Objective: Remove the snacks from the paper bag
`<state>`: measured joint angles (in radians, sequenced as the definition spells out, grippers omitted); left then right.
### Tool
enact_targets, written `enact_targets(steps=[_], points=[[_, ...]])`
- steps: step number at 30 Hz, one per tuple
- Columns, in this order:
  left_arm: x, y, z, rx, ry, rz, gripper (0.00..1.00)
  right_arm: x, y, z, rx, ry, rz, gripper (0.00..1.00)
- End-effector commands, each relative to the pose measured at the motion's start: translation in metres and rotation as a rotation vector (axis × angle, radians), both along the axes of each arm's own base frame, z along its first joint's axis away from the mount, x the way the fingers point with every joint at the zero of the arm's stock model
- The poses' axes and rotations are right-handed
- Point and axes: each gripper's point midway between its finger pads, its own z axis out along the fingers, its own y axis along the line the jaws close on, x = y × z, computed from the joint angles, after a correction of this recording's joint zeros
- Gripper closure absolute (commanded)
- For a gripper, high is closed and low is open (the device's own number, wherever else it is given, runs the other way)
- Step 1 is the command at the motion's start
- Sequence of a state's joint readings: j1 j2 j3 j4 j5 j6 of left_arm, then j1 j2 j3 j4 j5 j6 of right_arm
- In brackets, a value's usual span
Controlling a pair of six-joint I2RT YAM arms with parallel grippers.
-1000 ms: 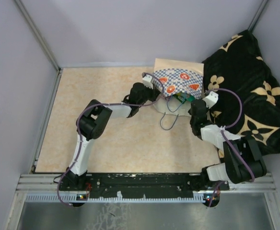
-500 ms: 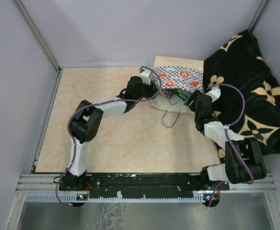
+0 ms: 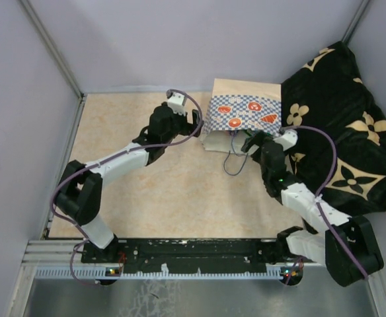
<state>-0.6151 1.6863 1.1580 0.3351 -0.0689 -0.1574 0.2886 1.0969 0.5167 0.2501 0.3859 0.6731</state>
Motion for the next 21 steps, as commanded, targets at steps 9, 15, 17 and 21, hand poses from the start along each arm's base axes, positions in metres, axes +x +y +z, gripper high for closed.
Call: enact_targets(steps=[9, 15, 17, 21], points=[[0.011, 0.108, -0.026, 0.050, 0.113, 0.305, 0.01, -0.048, 0.077, -0.004, -0.436, 0.015, 0.134, 0.01], [-0.004, 0.103, -0.009, -0.006, 0.073, 0.228, 0.01, -0.034, 0.088, 0.028, -0.650, -0.007, 0.222, 0.01], [-0.009, 0.098, -0.006, -0.020, 0.068, 0.194, 0.01, -0.028, 0.089, 0.036, -0.738, 0.005, 0.234, 0.01], [-0.022, 0.081, 0.004, -0.011, 0.032, 0.055, 0.01, -0.017, 0.101, 0.047, -0.812, 0.026, 0.300, 0.07]])
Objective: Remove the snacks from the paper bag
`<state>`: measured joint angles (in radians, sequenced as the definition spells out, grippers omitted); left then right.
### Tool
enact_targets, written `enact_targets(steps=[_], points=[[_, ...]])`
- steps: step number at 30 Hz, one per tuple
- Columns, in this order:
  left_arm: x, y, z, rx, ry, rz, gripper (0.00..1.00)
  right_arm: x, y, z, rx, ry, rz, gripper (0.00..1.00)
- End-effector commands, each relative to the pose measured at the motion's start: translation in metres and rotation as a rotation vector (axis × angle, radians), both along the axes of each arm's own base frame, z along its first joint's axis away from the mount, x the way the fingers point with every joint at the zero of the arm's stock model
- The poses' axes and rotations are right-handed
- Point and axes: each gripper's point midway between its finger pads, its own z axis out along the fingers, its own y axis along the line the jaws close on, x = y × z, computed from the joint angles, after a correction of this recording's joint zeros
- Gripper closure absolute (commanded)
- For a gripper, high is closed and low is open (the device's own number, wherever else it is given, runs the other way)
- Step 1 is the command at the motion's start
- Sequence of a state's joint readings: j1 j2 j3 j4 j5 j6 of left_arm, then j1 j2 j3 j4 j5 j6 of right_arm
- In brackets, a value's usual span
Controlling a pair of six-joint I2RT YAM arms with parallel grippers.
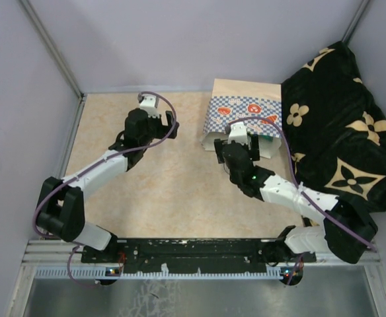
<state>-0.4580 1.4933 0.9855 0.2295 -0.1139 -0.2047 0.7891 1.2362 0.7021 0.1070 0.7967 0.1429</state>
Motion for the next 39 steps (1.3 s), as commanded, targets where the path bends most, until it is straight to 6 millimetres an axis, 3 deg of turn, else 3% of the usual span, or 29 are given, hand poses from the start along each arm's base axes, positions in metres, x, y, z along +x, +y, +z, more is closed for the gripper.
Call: enact_targets(steps=[1, 7, 11, 15, 18, 21, 29, 39], points=[[-0.018, -0.025, 0.020, -0.023, -0.067, -0.188, 0.01, 0.016, 0.009, 0.035, -0.143, -0.019, 0.053, 0.08], [-0.027, -0.022, 0.031, -0.005, -0.147, -0.199, 0.00, 0.014, 0.025, 0.061, -0.249, 0.042, 0.217, 0.09], [-0.032, -0.033, 0.027, 0.000, -0.172, -0.270, 0.01, 0.021, 0.003, 0.091, -0.148, 0.042, 0.165, 0.24], [-0.044, -0.068, 0.012, 0.132, -0.271, -0.340, 0.00, 0.025, -0.019, 0.105, -0.153, 0.095, 0.102, 0.25], [-0.055, -0.097, 0.000, 0.232, -0.378, -0.376, 0.00, 0.023, -0.024, 0.096, -0.202, 0.176, 0.080, 0.29], [-0.049, -0.113, -0.014, 0.238, -0.366, -0.393, 0.00, 0.024, -0.029, 0.079, -0.266, 0.234, 0.063, 0.30], [-0.017, -0.127, -0.031, 0.266, -0.367, -0.331, 0.00, 0.041, -0.029, 0.034, -0.409, 0.374, 0.050, 0.22], [0.010, -0.143, -0.027, 0.217, -0.431, -0.274, 0.01, 0.065, -0.041, 0.037, -0.507, 0.290, -0.064, 0.17]])
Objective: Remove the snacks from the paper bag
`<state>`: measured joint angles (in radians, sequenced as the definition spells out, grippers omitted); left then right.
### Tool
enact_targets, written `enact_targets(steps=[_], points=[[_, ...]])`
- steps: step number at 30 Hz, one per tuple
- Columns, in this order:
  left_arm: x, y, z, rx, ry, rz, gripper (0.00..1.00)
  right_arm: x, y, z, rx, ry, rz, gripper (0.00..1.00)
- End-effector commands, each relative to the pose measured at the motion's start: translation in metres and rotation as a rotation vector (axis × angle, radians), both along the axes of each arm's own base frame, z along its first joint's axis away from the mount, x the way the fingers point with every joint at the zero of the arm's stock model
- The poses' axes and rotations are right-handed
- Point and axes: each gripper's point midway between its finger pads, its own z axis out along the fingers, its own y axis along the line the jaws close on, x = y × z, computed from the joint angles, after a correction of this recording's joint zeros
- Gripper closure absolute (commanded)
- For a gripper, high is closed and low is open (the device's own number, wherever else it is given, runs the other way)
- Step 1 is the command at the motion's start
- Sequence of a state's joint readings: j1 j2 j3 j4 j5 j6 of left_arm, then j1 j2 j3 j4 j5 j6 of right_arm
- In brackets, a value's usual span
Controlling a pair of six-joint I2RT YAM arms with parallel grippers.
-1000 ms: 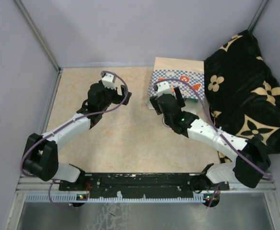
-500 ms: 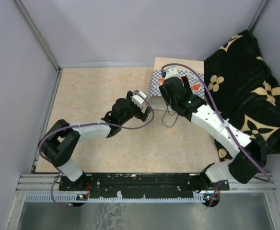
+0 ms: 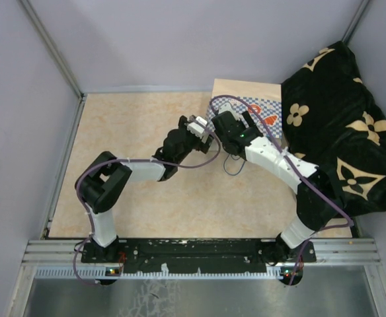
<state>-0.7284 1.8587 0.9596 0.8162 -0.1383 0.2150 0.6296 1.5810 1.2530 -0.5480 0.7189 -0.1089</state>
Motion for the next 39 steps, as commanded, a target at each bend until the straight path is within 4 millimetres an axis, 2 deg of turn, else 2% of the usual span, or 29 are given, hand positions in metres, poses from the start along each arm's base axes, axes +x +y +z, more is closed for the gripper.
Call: enact_targets(steps=[1, 7, 13, 15, 18, 21, 26, 29, 33, 37, 39], points=[[0.018, -0.009, 0.023, -0.069, -0.072, 0.031, 0.01, 0.021, -0.009, 0.033, -0.049, -0.139, -0.051, 0.16], [0.044, 0.012, 0.012, -0.104, -0.045, 0.230, 0.02, 0.032, -0.008, 0.026, -0.082, -0.176, -0.062, 0.13], [0.059, 0.022, 0.003, -0.111, -0.015, 0.288, 0.11, 0.039, -0.003, 0.020, -0.078, -0.187, -0.050, 0.13], [0.065, 0.029, 0.003, -0.127, -0.004, 0.295, 0.16, 0.038, 0.005, 0.022, -0.017, -0.192, -0.012, 0.13], [0.075, 0.043, 0.004, -0.150, 0.015, 0.293, 0.29, 0.032, 0.020, 0.028, 0.100, -0.195, 0.068, 0.12], [0.088, 0.059, 0.007, -0.187, 0.038, 0.281, 0.38, 0.020, 0.040, 0.025, 0.230, -0.153, 0.155, 0.11], [0.104, 0.073, 0.012, -0.216, 0.054, 0.220, 0.44, 0.003, 0.073, 0.024, 0.400, -0.112, 0.290, 0.15], [0.117, 0.083, 0.015, -0.209, 0.056, 0.211, 0.41, -0.003, 0.094, 0.030, 0.476, -0.102, 0.373, 0.17], [0.127, 0.091, 0.019, -0.183, 0.074, 0.226, 0.37, 0.001, 0.112, 0.038, 0.487, -0.086, 0.404, 0.18], [0.109, 0.099, 0.027, -0.205, 0.093, 0.223, 0.14, -0.001, 0.142, 0.047, 0.534, -0.069, 0.487, 0.18], [0.094, 0.102, 0.036, -0.216, 0.100, 0.207, 0.11, -0.002, 0.157, 0.051, 0.582, -0.057, 0.521, 0.18]])
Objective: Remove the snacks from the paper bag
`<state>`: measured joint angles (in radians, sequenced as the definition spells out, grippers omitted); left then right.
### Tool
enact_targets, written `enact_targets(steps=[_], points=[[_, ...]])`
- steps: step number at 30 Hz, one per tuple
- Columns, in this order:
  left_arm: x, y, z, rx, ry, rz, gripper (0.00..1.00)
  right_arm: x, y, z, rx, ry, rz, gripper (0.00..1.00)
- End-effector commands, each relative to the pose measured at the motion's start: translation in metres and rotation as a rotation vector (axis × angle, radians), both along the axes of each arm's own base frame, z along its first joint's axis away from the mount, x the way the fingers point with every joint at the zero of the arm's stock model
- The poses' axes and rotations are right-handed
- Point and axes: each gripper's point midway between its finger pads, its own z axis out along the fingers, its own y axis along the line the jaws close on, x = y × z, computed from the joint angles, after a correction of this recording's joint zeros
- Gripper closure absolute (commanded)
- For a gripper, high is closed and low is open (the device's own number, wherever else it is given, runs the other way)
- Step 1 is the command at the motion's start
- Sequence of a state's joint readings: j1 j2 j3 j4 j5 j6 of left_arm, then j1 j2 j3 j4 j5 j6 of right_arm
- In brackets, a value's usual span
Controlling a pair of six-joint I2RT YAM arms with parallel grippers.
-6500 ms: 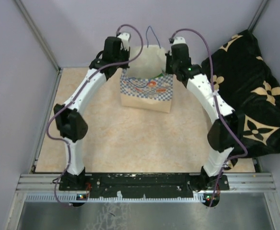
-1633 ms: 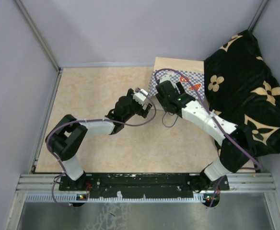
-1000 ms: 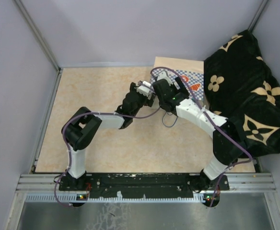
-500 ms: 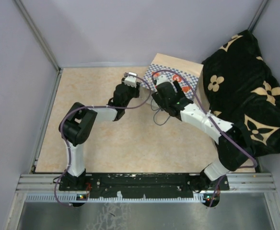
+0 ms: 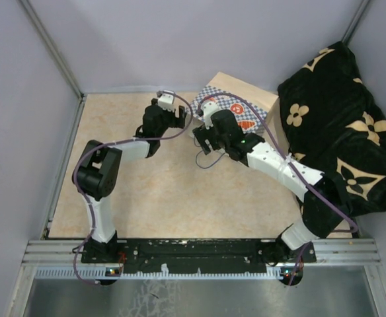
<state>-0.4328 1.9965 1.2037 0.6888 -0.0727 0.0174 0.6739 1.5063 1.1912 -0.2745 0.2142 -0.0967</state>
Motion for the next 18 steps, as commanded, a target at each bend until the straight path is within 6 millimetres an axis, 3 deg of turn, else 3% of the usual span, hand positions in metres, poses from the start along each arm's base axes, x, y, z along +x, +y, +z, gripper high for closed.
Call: enact_targets(steps=[1, 6, 11, 18], points=[[-0.029, 0.005, 0.033, -0.054, -0.011, -0.040, 0.11, 0.004, 0.045, 0.037, 0.156, -0.026, 0.106, 0.18], [-0.062, 0.007, 0.034, -0.145, 0.024, -0.083, 0.15, 0.010, 0.064, 0.024, 0.174, 0.058, 0.123, 0.20], [-0.068, 0.020, 0.042, -0.104, 0.031, -0.051, 0.12, 0.006, 0.081, 0.001, 0.194, 0.156, 0.161, 0.25], [-0.083, 0.037, 0.062, -0.037, -0.016, -0.044, 0.01, -0.008, 0.076, -0.009, 0.204, 0.195, 0.141, 0.26]])
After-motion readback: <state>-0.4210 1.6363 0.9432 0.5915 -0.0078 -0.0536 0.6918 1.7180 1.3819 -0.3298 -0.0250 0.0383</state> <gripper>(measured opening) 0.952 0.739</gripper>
